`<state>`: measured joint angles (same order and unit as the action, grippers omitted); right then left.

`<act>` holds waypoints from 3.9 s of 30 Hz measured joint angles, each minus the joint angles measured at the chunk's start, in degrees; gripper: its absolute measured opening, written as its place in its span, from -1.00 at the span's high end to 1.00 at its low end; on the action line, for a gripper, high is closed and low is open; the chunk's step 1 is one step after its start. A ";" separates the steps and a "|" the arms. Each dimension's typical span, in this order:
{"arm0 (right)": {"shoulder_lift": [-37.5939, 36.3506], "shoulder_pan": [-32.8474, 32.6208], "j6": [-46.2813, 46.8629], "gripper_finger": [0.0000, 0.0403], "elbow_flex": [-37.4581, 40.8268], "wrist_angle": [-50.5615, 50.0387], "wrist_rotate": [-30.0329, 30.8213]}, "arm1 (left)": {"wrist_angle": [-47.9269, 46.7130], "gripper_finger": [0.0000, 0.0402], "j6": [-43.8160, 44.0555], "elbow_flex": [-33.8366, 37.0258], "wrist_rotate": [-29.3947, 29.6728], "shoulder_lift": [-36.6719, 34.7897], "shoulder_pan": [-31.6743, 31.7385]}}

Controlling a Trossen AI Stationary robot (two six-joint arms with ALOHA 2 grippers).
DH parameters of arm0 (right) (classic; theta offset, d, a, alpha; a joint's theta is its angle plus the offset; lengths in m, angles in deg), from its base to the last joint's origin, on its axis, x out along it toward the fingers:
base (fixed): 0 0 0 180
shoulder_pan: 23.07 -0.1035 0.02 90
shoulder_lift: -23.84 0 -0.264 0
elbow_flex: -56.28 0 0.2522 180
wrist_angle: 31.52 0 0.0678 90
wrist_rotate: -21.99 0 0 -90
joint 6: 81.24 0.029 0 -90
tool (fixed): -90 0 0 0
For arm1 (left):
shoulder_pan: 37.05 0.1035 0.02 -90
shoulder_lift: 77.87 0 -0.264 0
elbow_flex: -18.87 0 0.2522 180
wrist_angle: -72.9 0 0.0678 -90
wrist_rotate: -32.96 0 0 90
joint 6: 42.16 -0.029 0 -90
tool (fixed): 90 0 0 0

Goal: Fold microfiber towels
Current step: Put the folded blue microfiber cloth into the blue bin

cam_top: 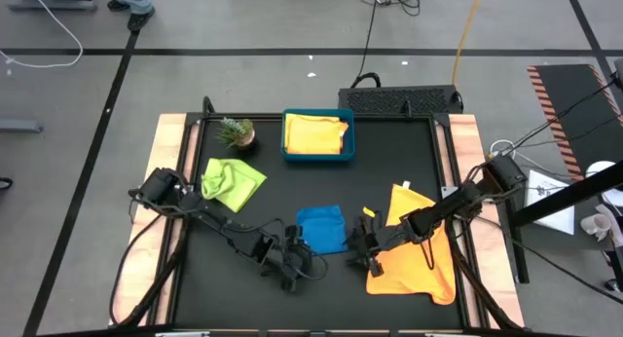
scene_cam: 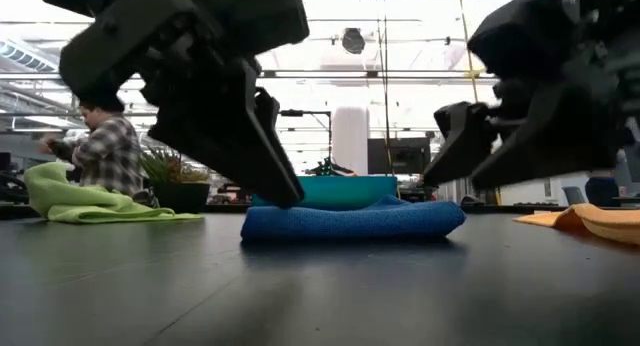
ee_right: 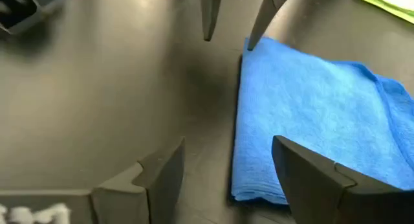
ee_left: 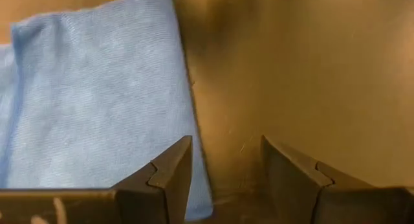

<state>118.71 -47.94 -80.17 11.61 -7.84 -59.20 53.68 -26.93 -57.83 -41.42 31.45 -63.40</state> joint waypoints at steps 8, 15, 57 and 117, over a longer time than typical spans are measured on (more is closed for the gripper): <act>4.97 0.00 -5.00 -0.12 -1.56 0.61 3.46 | -4.82 0.08 -1.71 -0.09 4.40 2.29 0.03; 7.92 1.14 -6.15 -0.12 -1.57 1.50 4.92 | -4.83 0.08 -2.10 -0.32 6.78 5.35 0.11; 0.08 1.95 -9.77 0.99 -1.40 -0.35 10.88 | -12.03 0.99 -6.78 0.26 9.02 -3.55 1.14; -6.62 52.86 -15.54 1.00 -12.41 -7.84 -25.39 | -14.51 1.00 -39.99 0.05 15.10 -22.38 38.75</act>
<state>112.09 4.92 -95.71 -0.81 -15.69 -84.59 39.17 -66.92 -57.79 -26.32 9.06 -24.66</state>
